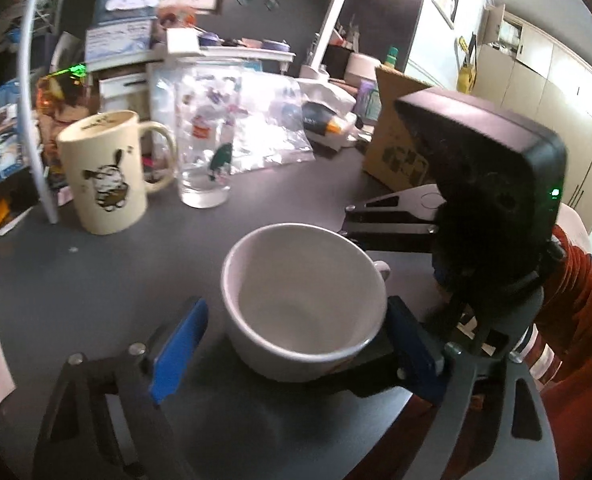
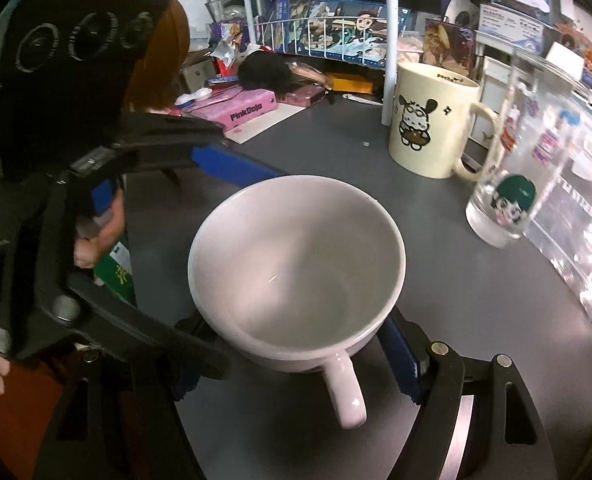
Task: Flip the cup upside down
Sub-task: 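Close the left gripper on the white cup's rim and lift it, then rotate the left gripper to turn the white cup opening-down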
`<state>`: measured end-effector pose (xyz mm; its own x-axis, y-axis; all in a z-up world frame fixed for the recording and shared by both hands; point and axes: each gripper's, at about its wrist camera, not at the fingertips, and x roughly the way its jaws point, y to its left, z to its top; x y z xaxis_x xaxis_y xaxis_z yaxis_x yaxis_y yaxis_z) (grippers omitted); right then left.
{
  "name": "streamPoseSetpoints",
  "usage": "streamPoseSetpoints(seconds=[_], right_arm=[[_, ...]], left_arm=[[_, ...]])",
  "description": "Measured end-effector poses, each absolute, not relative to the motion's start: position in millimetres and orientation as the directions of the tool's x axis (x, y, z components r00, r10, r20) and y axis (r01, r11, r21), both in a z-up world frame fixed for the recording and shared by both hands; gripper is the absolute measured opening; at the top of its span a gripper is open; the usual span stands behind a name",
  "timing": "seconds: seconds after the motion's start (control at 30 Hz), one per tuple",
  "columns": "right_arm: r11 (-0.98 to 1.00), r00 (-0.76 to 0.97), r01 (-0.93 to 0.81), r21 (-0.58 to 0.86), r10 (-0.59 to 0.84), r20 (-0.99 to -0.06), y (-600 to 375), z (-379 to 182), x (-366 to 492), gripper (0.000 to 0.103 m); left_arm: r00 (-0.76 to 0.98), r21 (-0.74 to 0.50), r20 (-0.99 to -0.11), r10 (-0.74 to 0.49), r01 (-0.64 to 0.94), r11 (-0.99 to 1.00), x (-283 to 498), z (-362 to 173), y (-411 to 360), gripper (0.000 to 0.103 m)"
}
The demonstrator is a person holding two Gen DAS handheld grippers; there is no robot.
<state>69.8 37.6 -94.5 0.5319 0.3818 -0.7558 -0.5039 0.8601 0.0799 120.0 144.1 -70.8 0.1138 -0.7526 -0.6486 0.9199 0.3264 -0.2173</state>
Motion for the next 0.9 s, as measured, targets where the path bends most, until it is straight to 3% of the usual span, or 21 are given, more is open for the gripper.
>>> streamPoseSetpoints(seconds=[0.07, 0.2, 0.4, 0.53, 0.8, 0.9], right_arm=[[0.864, 0.543, -0.495, 0.089, 0.387, -0.745, 32.9, -93.7, 64.0, 0.074], [0.871, 0.562, -0.482, 0.098, 0.393, -0.728, 27.8, -92.8, 58.5, 0.074], [0.865, 0.583, -0.475, 0.16, 0.445, -0.68, 20.3, -87.4, 61.7, 0.073], [0.852, 0.579, -0.5, 0.154, 0.461, -0.672, 28.7, -83.8, 75.2, 0.076], [0.835, 0.55, -0.518, 0.186, 0.492, -0.674, 32.9, -84.7, 100.8, 0.076], [0.828, 0.542, -0.536, 0.164, 0.486, -0.685, 38.0, -84.7, 105.7, 0.076]], left_arm=[[0.113, -0.214, -0.654, -0.748, 0.921, 0.327, 118.4, -73.1, 138.4, 0.08], [0.093, -0.251, -0.647, -0.757, 0.911, 0.327, 121.9, -75.4, 137.3, 0.08], [-0.041, -0.531, -0.562, -0.826, 0.783, 0.323, 162.3, -84.9, 155.4, 0.08], [-0.095, -0.624, -0.523, -0.847, 0.72, 0.304, 176.0, -90.5, 164.5, 0.08], [-0.065, -0.638, -0.528, -0.847, 0.689, 0.345, 191.9, -91.9, 186.1, 0.08], [-0.028, -0.59, -0.561, -0.827, 0.715, 0.376, 193.2, -86.1, 193.4, 0.084]])
